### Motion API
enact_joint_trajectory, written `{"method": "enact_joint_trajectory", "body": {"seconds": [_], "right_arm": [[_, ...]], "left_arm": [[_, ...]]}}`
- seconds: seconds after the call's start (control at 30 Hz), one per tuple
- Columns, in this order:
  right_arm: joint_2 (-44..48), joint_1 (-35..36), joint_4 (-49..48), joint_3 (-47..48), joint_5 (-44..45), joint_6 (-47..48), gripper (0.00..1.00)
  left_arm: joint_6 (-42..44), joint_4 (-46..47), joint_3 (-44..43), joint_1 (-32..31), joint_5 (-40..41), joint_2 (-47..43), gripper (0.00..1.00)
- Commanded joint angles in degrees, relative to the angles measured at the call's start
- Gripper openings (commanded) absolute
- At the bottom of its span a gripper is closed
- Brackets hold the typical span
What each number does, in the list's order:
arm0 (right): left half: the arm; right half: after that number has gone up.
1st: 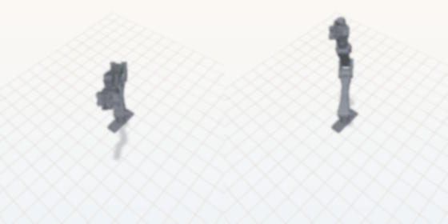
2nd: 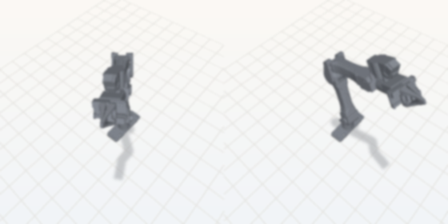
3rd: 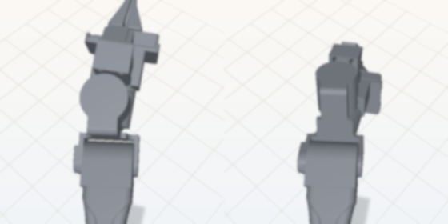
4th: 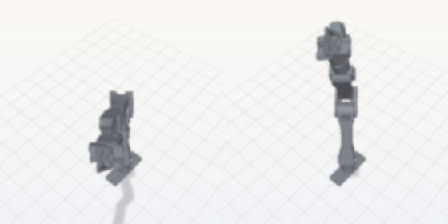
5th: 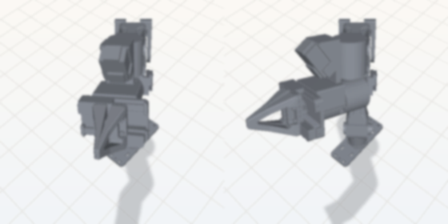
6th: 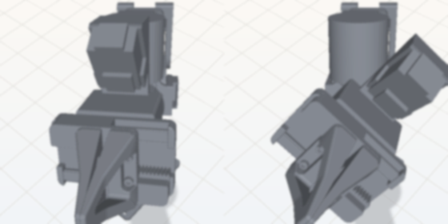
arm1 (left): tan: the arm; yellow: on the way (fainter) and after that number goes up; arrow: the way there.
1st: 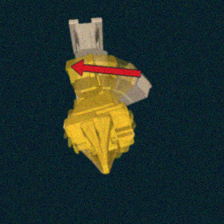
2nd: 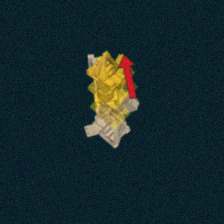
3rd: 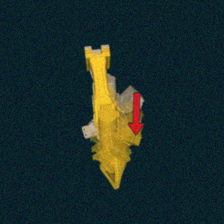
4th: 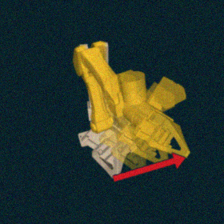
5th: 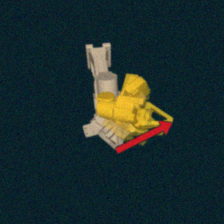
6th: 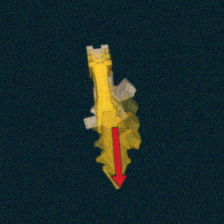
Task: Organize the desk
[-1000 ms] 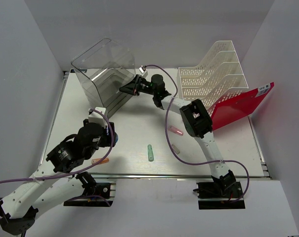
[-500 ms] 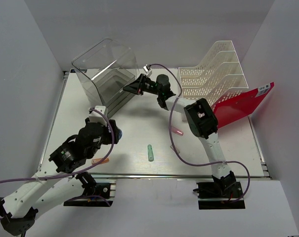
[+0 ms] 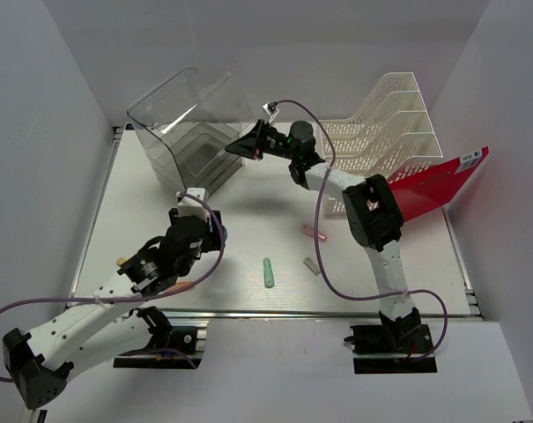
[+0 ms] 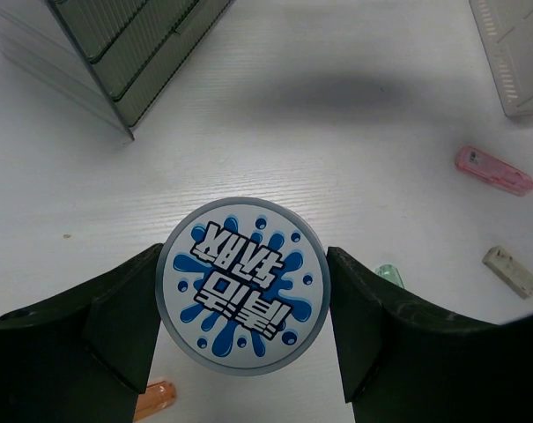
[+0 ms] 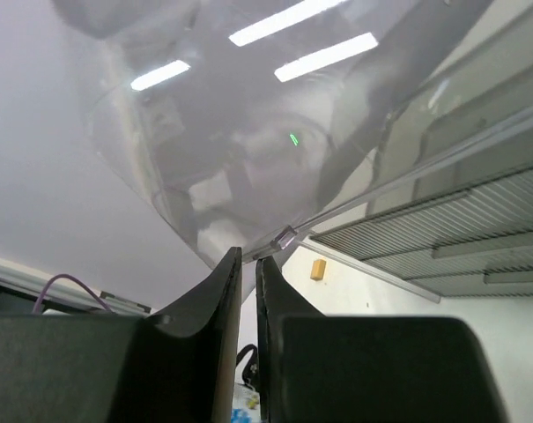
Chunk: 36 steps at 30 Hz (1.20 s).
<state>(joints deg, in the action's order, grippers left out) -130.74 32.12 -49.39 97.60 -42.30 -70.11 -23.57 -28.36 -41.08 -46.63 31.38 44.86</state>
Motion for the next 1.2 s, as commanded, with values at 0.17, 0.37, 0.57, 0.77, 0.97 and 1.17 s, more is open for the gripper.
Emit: {"method": "enact_joint_trajectory", "body": {"seconds": [0.17, 0.37, 0.57, 0.77, 0.97, 1.17], "right_arm": [[8.2, -0.7, -2.0, 1.7, -0.4, 2.9, 0.08], [8.1, -0.6, 1.0, 3.4, -0.3, 4.8, 0.08], [7.6, -0.6, 1.6, 4.4, -0.1, 5.0, 0.09], [7.1, -0.6, 1.1, 6.1, 0.3, 4.2, 0.10], [7.4, -0.5, 1.3, 6.5, 0.2, 4.0, 0.10], [8.0, -0.5, 2.2, 6.5, 0.4, 5.0, 0.10]], "left_arm": [[6.9, 25.5, 8.1, -0.1, 8.0, 2.3, 0.00], [21.1, 37.9, 8.0, -0.7, 10.0, 10.9, 0.00], [34.5, 43.3, 3.3, -0.7, 12.6, 18.1, 0.00], [52.3, 56.6, 6.3, -0.7, 14.4, 19.2, 0.00], [63.9, 67.9, 9.3, 0.5, 13.8, 22.5, 0.00], [72.6, 75.8, 10.8, 0.5, 12.5, 28.2, 0.00]]}}
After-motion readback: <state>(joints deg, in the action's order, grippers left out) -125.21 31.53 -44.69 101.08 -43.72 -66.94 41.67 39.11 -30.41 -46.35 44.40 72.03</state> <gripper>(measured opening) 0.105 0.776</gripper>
